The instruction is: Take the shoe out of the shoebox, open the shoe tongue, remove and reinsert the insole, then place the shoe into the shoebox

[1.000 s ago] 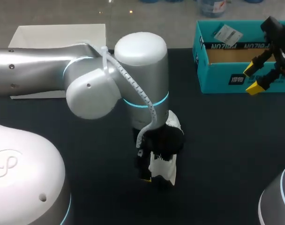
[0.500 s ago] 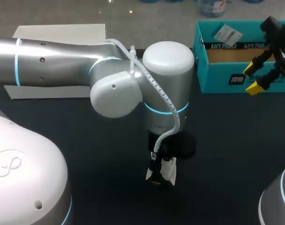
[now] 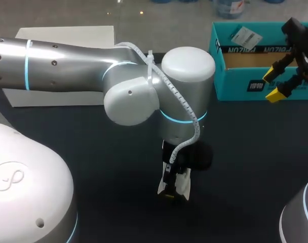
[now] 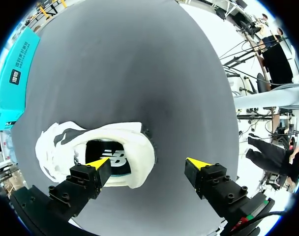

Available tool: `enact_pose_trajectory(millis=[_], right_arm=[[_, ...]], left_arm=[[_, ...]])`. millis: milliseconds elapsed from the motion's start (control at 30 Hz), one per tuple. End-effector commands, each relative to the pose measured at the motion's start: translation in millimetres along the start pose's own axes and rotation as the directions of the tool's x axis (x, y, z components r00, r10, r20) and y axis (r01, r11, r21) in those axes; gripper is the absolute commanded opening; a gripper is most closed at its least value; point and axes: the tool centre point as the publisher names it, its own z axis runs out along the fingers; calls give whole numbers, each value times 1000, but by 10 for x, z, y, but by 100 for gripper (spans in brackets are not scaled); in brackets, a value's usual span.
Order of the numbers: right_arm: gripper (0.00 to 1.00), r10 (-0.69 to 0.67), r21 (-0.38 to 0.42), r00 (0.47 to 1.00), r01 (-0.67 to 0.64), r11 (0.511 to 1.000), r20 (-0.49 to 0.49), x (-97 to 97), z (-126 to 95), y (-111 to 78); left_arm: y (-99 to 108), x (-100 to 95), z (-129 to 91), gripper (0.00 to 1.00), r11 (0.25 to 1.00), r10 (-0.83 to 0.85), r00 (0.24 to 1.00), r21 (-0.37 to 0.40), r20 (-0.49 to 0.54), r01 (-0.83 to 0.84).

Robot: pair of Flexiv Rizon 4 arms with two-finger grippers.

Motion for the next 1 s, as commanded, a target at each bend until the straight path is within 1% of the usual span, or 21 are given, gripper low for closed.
enact_pose_trajectory(millis=[33, 333, 367, 433, 467, 867, 1000], right_arm=[[100, 0, 3, 1000, 0, 1000, -1, -15, 7, 5], [100, 0, 3, 1000, 0, 1000, -1, -15, 7, 5], [100, 0, 3, 1000, 0, 1000, -1, -15, 7, 5], [100, 0, 3, 1000, 0, 1000, -1, -15, 7, 5], [100, 0, 3, 1000, 0, 1000, -1, -15, 7, 5], [100, 0, 3, 1000, 0, 1000, -1, -15, 7, 5], [100, 0, 3, 1000, 0, 1000, -1, -15, 7, 5]], left_arm=[[-34, -45, 64, 100, 1000, -4, 1000, -5, -1, 4], [-72, -97, 171, 100, 1000, -13, 1000, -8, -9, 13], [-71, -102, 180, 95, 1000, -13, 1000, -8, -9, 13], [-71, -108, 200, 38, 1000, -18, 1000, -10, -3, 18], [-70, -113, 209, 0, 1000, -19, 1000, -10, -3, 19], [-44, -132, 302, 0, 999, -30, 1000, -20, 6, 30], [-32, -108, 316, 0, 1000, -9, 1000, -7, -1, 9]])
